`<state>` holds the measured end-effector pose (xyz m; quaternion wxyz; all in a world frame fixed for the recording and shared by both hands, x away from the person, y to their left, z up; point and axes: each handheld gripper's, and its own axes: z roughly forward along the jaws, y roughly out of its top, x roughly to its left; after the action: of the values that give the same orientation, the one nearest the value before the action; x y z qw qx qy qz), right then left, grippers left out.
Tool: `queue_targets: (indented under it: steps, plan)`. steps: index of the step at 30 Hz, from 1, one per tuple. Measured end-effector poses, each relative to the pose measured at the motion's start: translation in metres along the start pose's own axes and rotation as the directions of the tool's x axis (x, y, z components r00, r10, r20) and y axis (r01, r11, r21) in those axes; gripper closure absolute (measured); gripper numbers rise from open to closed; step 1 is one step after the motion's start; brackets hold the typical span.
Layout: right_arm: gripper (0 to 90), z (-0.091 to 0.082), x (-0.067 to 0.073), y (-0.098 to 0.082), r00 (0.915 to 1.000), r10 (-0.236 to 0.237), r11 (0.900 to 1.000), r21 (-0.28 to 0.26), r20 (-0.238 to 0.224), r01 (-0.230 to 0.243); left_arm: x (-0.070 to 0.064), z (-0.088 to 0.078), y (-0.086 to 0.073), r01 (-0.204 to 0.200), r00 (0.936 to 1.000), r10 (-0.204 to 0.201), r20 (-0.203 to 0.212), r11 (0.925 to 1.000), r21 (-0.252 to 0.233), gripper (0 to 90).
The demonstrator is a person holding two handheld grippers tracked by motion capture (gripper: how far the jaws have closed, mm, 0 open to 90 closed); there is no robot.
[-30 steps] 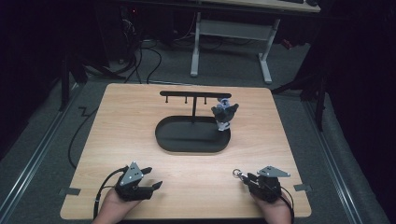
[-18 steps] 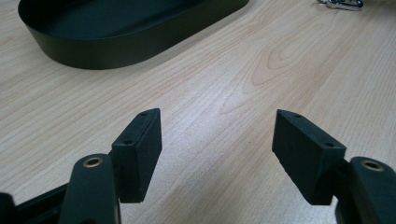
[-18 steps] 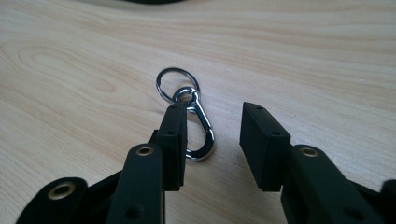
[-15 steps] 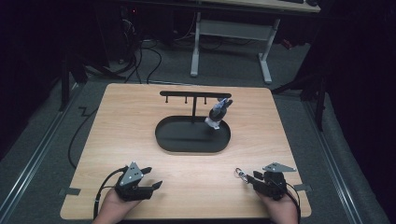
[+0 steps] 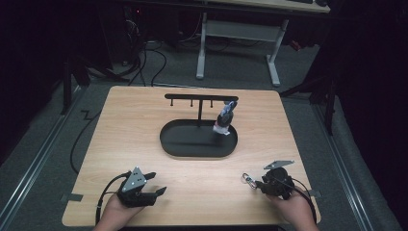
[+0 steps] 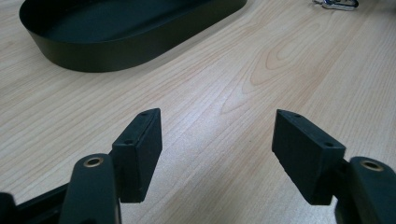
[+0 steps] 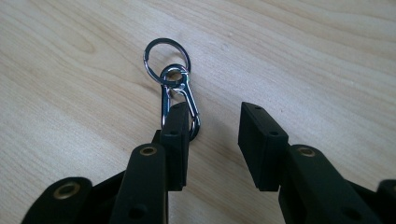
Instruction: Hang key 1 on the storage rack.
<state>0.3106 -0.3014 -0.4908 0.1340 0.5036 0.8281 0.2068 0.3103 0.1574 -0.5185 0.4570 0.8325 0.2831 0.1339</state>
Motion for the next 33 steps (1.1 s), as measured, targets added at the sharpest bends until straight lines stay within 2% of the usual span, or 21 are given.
queue_targets:
  steps: [1,6,7,8,11,12,13,15,18,23,25,27,28,29,30,31,33]
  plan:
    - [65.3,0.0,0.002,0.008,0.9996,-0.029,0.999,0.04,0.001,0.029,0.0,0.0,0.0,0.003,1.0,-0.003,0.0,1.0,-0.003,33.9]
    - [67.1,0.003,0.004,0.023,0.9964,-0.084,0.987,0.134,-0.01,0.085,0.0,0.0,0.0,0.0,1.0,0.0,-0.001,1.0,-0.003,33.9]
    - [67.1,0.003,0.004,0.023,0.9964,-0.084,0.987,0.134,-0.01,0.085,0.0,0.0,0.0,0.0,1.0,0.0,-0.001,1.0,-0.003,33.9]
    - [67.2,0.005,0.005,0.028,0.9943,-0.106,0.979,0.176,-0.015,0.107,0.0,0.0,0.0,0.0,1.0,0.0,-0.001,1.0,-0.003,33.9]
    - [68.6,0.008,0.006,0.035,0.9924,-0.119,0.97,0.211,-0.03,0.123,0.0,-0.001,0.0,0.001,1.0,-0.001,-0.001,1.0,-0.004,33.9]
    - [68.6,0.008,0.006,0.035,0.9924,-0.119,0.97,0.211,-0.03,0.123,0.0,-0.001,0.0,0.001,1.0,-0.001,-0.001,1.0,-0.004,33.9]
    - [71.0,0.01,0.008,0.039,0.9908,-0.132,0.962,0.238,-0.03,0.135,0.0,-0.001,0.0,0.001,1.0,-0.001,-0.001,1.0,-0.003,33.9]
    - [71.9,0.011,0.008,0.041,0.9903,-0.136,0.958,0.251,-0.031,0.139,0.0,-0.001,0.0,0.001,1.0,-0.001,-0.001,1.0,-0.003,33.9]
    - [73.6,0.017,0.007,0.045,0.9911,-0.122,0.942,0.31,-0.053,0.132,0.0,-0.001,0.0,0.001,1.0,-0.001,-0.001,1.0,-0.004,33.9]
    - [74.6,0.021,0.007,0.047,0.991,-0.122,0.926,0.353,-0.055,0.133,0.0,0.0,0.0,0.001,1.0,-0.001,0.0,1.0,-0.003,33.9]
    - [74.8,0.023,0.005,0.05,0.9926,-0.104,0.921,0.37,-0.064,0.12,0.0,0.0,0.0,-0.001,1.0,0.001,0.0,1.0,-0.002,34.0]
    - [78.7,0.024,0.004,0.053,0.9926,-0.095,0.908,0.402,-0.076,0.117,0.0,0.0,0.0,0.0,1.0,0.0,0.0,1.0,-0.002,34.0]
    - [78.7,0.024,0.004,0.053,0.9926,-0.095,0.908,0.402,-0.076,0.117,0.0,0.0,0.0,0.0,1.0,0.0,0.0,1.0,-0.002,34.0]
    - [81.1,0.026,0.005,0.056,0.9905,-0.117,0.893,0.43,-0.072,0.137,-0.001,0.0,0.0,-0.002,1.0,0.002,0.0,1.0,-0.001,34.0]
    - [81.1,0.026,0.005,0.056,0.9905,-0.117,0.893,0.43,-0.072,0.137,-0.001,0.0,0.0,-0.002,1.0,0.002,0.0,1.0,-0.001,34.0]
    - [82.4,0.027,0.007,0.06,0.9898,-0.122,0.88,0.452,-0.073,0.142,-0.001,0.0,0.0,-0.003,1.0,0.003,0.001,1.0,0.001,34.0]
    - [82.7,0.029,0.007,0.062,0.9865,-0.142,0.87,0.466,-0.081,0.164,-0.001,0.0,0.0,-0.005,1.0,0.005,0.002,1.0,0.002,34.0]
